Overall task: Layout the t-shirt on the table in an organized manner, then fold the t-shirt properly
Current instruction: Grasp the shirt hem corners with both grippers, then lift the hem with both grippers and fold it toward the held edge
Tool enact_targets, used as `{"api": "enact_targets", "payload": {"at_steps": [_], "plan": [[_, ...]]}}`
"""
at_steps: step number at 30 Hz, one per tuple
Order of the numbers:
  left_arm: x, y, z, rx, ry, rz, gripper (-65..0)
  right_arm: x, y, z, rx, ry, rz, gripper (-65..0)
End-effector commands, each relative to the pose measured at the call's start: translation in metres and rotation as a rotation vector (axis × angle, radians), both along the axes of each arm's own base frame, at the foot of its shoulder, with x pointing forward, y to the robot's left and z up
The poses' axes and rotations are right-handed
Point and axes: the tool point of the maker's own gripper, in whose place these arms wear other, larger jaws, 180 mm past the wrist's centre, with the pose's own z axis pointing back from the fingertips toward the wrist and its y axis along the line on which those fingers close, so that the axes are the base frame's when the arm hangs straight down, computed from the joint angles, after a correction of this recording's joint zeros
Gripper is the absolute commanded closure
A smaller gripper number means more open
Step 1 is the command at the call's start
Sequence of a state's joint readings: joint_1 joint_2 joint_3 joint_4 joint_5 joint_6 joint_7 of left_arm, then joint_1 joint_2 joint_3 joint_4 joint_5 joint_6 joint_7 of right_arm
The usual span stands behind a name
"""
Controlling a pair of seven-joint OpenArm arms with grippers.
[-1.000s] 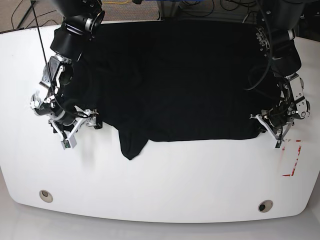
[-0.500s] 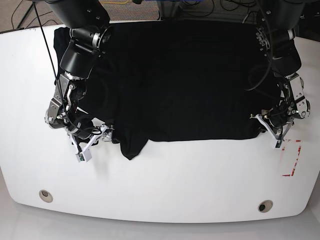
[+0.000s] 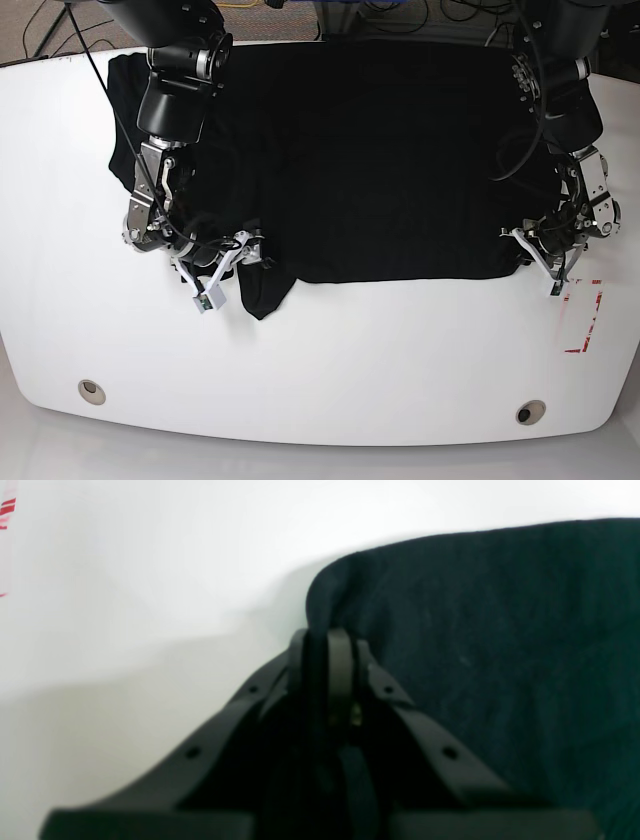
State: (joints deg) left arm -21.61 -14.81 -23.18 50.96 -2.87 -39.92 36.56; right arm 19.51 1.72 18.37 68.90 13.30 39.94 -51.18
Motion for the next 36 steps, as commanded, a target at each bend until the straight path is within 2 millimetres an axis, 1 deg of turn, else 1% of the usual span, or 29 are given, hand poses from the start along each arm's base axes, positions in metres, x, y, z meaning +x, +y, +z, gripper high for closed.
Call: {"api": "enact_targets", "payload": {"at_steps": [1, 4, 9, 13, 18, 24, 26, 29, 31, 34, 36], "plan": [[-0.007, 0.008, -0.004, 0.042, 0.051, -0.010, -3.8, 0.015, -0.001, 0.014, 0.030, -0.062, -0.014, -56.1], [-0.007, 0.008, -0.004, 0.042, 0.051, -0.010, -3.8, 0.017, 0.002, 0.010, 0.058, -0.060, -0.024, -56.1], [-0.007, 0.008, -0.004, 0.042, 0.050, -0.011, -3.8, 0.030, 0.000, 0.014, 0.079, -0.079, -0.040, -56.1], [-0.007, 0.008, -0.005, 0.042, 0.052, -0.011, -3.8, 0.043, -0.012, 0.027, 0.060, -0.109, -0.048, -56.1], [-0.007, 0.007, -0.005, 0.042, 0.052, -0.012, -3.8, 0.054, -0.015, 0.041, 0.058, -0.142, -0.050, -56.3], [-0.007, 0.007, -0.005, 0.043, 0.052, -0.013, -3.8, 0.061, -0.012, 0.048, 0.071, -0.172, -0.053, -56.3], [-0.007, 0.007, -0.005, 0.043, 0.052, -0.013, -3.8, 0.061, -0.010, 0.046, 0.082, -0.171, -0.056, -56.3], [-0.008, 0.007, -0.005, 0.043, 0.054, -0.014, -3.8, 0.055, -0.006, 0.030, 0.105, -0.128, -0.060, -56.3], [-0.008, 0.007, -0.005, 0.043, 0.054, -0.014, -3.8, 0.053, -0.005, 0.023, 0.116, -0.111, -0.065, -56.3], [-0.008, 0.008, -0.005, 0.042, 0.053, -0.011, -3.8, 0.052, -0.007, 0.019, 0.122, -0.107, -0.073, -56.3], [-0.008, 0.008, -0.005, 0.042, 0.053, -0.011, -3.8, 0.050, -0.015, 0.016, 0.109, -0.103, -0.079, -56.3]]}}
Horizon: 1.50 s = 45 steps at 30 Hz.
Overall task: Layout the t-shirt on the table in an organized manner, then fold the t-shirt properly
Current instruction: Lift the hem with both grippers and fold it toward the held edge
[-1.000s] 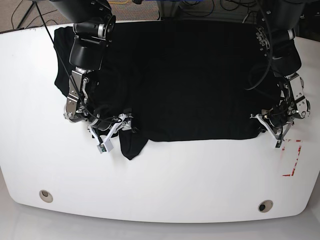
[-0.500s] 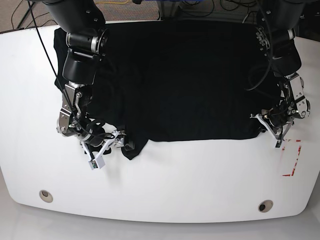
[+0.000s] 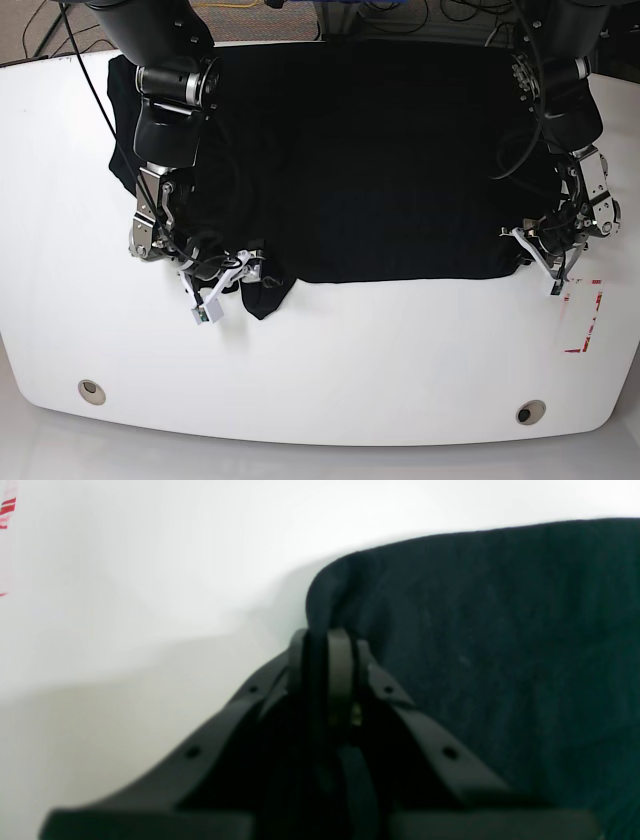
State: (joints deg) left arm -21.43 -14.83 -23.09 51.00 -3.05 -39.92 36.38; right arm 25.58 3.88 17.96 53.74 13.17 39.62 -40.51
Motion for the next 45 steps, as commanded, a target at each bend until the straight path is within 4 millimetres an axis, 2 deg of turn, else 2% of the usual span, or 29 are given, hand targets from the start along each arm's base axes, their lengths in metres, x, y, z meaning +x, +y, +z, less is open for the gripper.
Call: {"api": "enact_targets", "payload": {"at_steps": [1, 5, 13, 18, 21, 26, 31, 36, 45], "plan": [[-0.007, 0.008, -0.004, 0.044, 0.053, -0.010, -3.8, 0.017, -0.024, 0.023, -0.012, -0.080, -0.033, -56.3], [-0.007, 0.008, -0.004, 0.043, 0.053, -0.009, -3.6, 0.014, -0.046, 0.027, -0.066, -0.082, -0.040, -56.3], [-0.006, 0.008, -0.003, 0.043, 0.050, -0.009, -3.6, 0.003, -0.085, 0.048, -0.212, -0.115, -0.038, -56.3], [-0.006, 0.008, -0.003, 0.043, 0.050, -0.009, -3.6, -0.011, -0.100, 0.042, -0.260, -0.089, -0.037, -56.3], [-0.006, 0.008, -0.003, 0.043, 0.050, -0.009, -3.6, -0.015, -0.101, 0.038, -0.261, -0.079, -0.037, -56.3], [-0.007, 0.008, -0.004, 0.043, 0.053, -0.009, -3.6, -0.015, -0.091, 0.035, -0.238, -0.078, -0.032, -56.3], [-0.007, 0.008, -0.004, 0.043, 0.053, -0.009, -3.6, -0.007, -0.063, 0.038, -0.178, -0.119, -0.026, -56.3], [-0.007, 0.008, -0.004, 0.044, 0.054, -0.009, -3.6, 0.002, -0.040, 0.031, -0.108, -0.096, -0.017, -56.3], [-0.008, 0.009, -0.005, 0.044, 0.057, -0.008, -3.6, 0.013, -0.020, 0.018, 0.008, -0.082, -0.044, -56.3]]}}
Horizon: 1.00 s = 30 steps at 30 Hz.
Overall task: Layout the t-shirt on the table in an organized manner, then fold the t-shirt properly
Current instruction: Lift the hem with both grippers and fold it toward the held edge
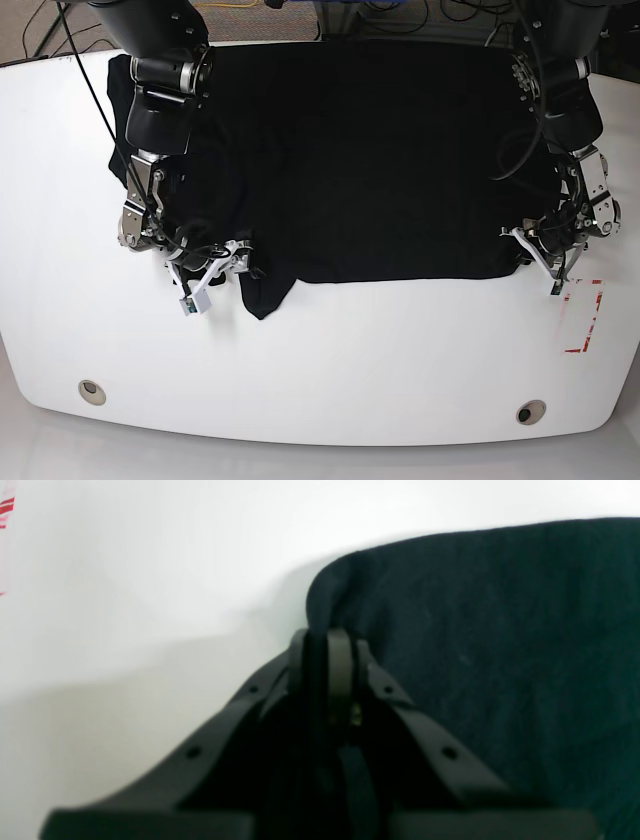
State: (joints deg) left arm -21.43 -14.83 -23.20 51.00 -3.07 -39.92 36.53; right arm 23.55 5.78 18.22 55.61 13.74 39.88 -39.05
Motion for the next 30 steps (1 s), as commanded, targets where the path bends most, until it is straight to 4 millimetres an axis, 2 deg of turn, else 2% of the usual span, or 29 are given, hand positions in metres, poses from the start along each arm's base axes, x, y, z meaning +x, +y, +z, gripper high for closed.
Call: {"api": "enact_targets", "payload": {"at_steps": [1, 10, 18, 21, 23, 25, 27, 28, 29, 30], "plan": [[-0.007, 0.008, -0.004, 0.044, 0.055, -0.010, -3.6, 0.021, 0.002, 0.019, 0.036, -0.060, -0.017, -56.3], [-0.007, 0.008, -0.004, 0.044, 0.055, -0.010, -3.6, 0.030, 0.014, 0.010, 0.108, -0.038, -0.036, -56.3], [-0.007, 0.008, -0.005, 0.045, 0.056, -0.010, -3.6, 0.035, 0.032, 0.016, 0.138, -0.054, -0.023, -56.0], [-0.007, 0.008, -0.004, 0.045, 0.054, -0.010, -3.6, 0.037, 0.033, 0.019, 0.140, -0.062, -0.022, -53.0], [-0.007, 0.008, -0.004, 0.045, 0.054, -0.010, -3.6, 0.038, 0.032, 0.019, 0.139, -0.063, -0.023, -48.4], [-0.007, 0.008, -0.004, 0.045, 0.054, -0.010, -3.6, 0.038, 0.032, 0.020, 0.138, -0.065, -0.024, -40.9], [-0.007, 0.008, -0.004, 0.045, 0.053, -0.010, -3.6, 0.039, 0.032, 0.020, 0.138, -0.066, -0.024, -30.6], [-0.007, 0.008, -0.004, 0.045, 0.053, -0.010, -3.6, 0.039, 0.032, 0.021, 0.138, -0.068, -0.024, -28.1], [-0.007, 0.008, -0.004, 0.044, 0.051, -0.010, -3.6, 0.039, 0.032, 0.021, 0.137, -0.068, -0.023, -19.5], [-0.007, 0.008, -0.004, 0.044, 0.051, -0.010, -3.6, 0.040, 0.031, 0.022, 0.136, -0.069, -0.023, -15.5]]}}
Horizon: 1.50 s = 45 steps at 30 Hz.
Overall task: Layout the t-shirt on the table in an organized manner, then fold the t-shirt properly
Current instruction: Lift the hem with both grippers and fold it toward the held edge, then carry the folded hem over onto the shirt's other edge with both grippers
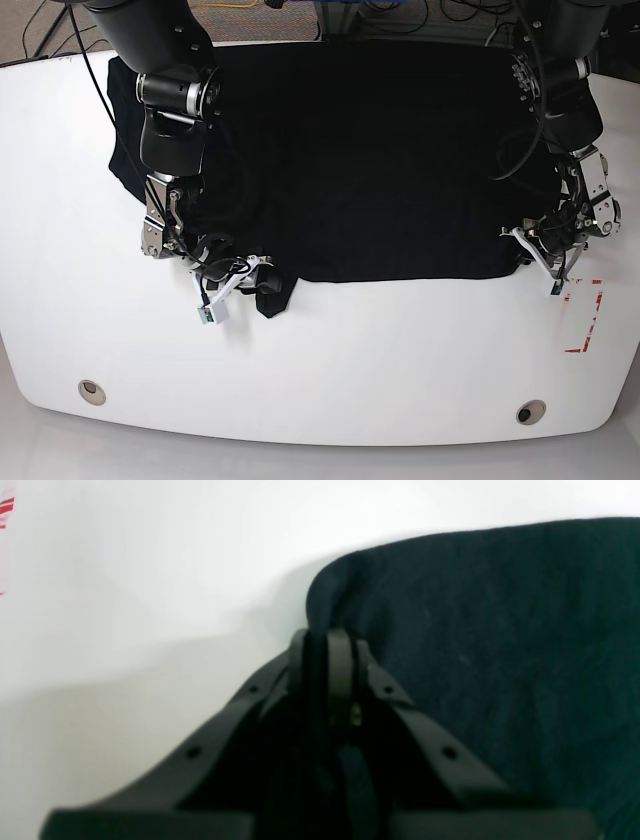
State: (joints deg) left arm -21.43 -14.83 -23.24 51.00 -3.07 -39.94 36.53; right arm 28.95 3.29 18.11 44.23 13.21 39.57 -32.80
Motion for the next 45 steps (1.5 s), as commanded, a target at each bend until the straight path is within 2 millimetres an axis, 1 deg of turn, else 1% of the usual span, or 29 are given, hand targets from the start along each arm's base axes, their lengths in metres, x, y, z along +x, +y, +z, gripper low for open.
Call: {"api": "enact_targets", "payload": {"at_steps": [1, 2, 4, 8, 11, 13, 15, 16, 17, 18, 21, 25, 30, 36, 37, 43, 45], "plan": [[-0.007, 0.008, -0.004, 0.045, 0.052, -0.010, -3.6, 0.020, -0.005, 0.026, 0.010, -0.076, -0.013, -10.0], [-0.007, 0.008, -0.004, 0.045, 0.052, -0.010, -3.6, 0.020, -0.005, 0.027, 0.010, -0.078, -0.013, -5.1], [-0.007, 0.008, -0.004, 0.045, 0.052, -0.010, -3.5, 0.023, -0.004, 0.030, 0.006, -0.084, -0.010, 0.0], [-0.007, 0.008, -0.004, 0.045, 0.052, -0.010, -3.5, 0.027, -0.005, 0.035, 0.003, -0.094, -0.008, 0.0], [-0.006, 0.008, -0.004, 0.044, 0.049, -0.010, -2.8, 0.030, -0.013, 0.044, -0.025, -0.114, -0.006, 0.0], [-0.003, 0.008, 0.001, 0.048, 0.035, -0.010, -1.8, 0.032, -0.016, 0.051, -0.047, -0.127, 0.001, 0.0], [0.002, 0.010, 0.010, 0.063, 0.007, -0.010, -1.8, 0.031, -0.019, 0.057, -0.071, -0.132, 0.011, 0.0], [0.005, 0.012, 0.019, 0.075, -0.017, -0.007, -1.8, 0.032, -0.021, 0.063, -0.089, -0.142, 0.017, 0.0], [0.007, 0.013, 0.022, 0.081, -0.027, -0.007, -1.8, 0.032, -0.021, 0.064, -0.095, -0.143, 0.019, 0.0], [0.011, 0.013, 0.030, 0.089, -0.049, -0.006, -1.8, 0.033, -0.023, 0.071, -0.113, -0.158, 0.023, 0.0], [0.013, 0.009, 0.036, 0.090, -0.062, -0.004, -1.8, 0.034, -0.026, 0.082, -0.145, -0.174, 0.032, 0.0], [0.015, 0.014, 0.048, 0.114, -0.075, 0.004, -1.8, 0.031, -0.030, 0.090, -0.185, -0.181, 0.044, 0.0], [0.019, 0.017, 0.063, 0.145, -0.107, 0.002, -1.8, 0.030, -0.037, 0.106, -0.236, -0.205, 0.051, 0.0], [0.022, 0.018, 0.072, 0.160, -0.132, 0.001, -1.8, 0.023, -0.042, 0.108, -0.283, -0.195, 0.062, 0.0], [0.023, 0.018, 0.075, 0.163, -0.139, 0.001, -1.8, 0.022, -0.043, 0.113, -0.296, -0.208, 0.060, 0.0], [0.026, 0.019, 0.087, 0.183, -0.172, 0.001, -1.8, 0.012, -0.048, 0.118, -0.339, -0.215, 0.063, 0.0], [0.027, 0.020, 0.092, 0.191, -0.185, 0.000, -1.8, 0.010, -0.049, 0.123, -0.357, -0.222, 0.064, 0.0]]}}
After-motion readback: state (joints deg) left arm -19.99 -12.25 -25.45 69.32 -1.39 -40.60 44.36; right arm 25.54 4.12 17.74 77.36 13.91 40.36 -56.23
